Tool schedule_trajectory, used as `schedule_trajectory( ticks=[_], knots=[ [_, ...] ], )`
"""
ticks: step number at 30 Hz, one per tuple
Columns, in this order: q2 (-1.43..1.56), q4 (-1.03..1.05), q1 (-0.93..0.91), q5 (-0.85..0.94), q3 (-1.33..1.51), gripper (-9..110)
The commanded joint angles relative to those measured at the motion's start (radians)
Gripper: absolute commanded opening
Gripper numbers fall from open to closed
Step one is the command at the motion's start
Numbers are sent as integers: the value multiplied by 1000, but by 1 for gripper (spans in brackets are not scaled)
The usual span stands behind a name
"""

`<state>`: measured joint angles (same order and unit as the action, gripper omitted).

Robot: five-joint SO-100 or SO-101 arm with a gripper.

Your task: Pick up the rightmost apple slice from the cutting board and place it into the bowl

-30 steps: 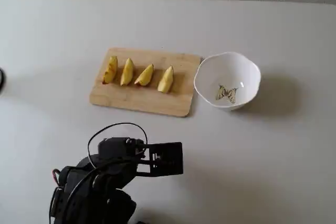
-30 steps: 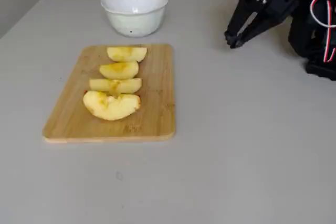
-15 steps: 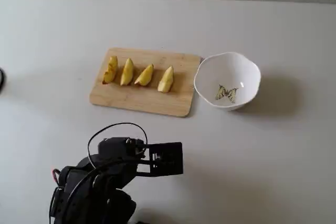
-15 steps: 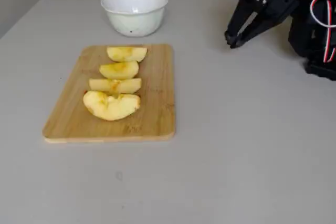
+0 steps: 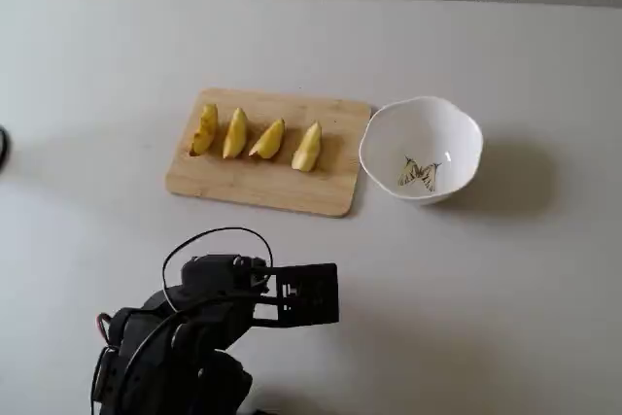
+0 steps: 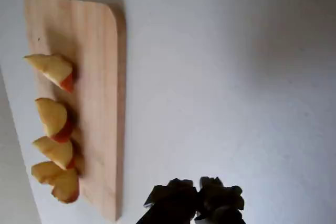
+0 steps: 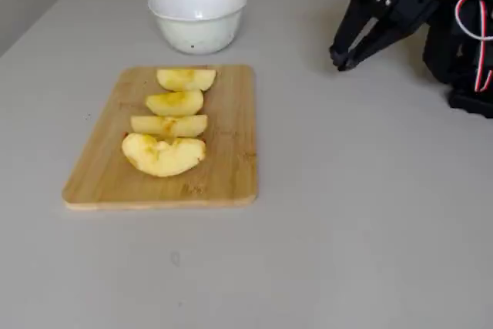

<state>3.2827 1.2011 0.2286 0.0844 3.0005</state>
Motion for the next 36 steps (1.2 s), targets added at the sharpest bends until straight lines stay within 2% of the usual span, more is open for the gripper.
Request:
schedule_trajectory(
  ticks=[1,30,34,35,36],
  knots=[
    [9,-17,-3,-2,-5,0],
    [9,-17,31,32,-5,0],
    [9,-18,35,38,-5,3],
    [9,-23,32,94,-5,6],
    [9,-35,21,244,3,7]
  ],
)
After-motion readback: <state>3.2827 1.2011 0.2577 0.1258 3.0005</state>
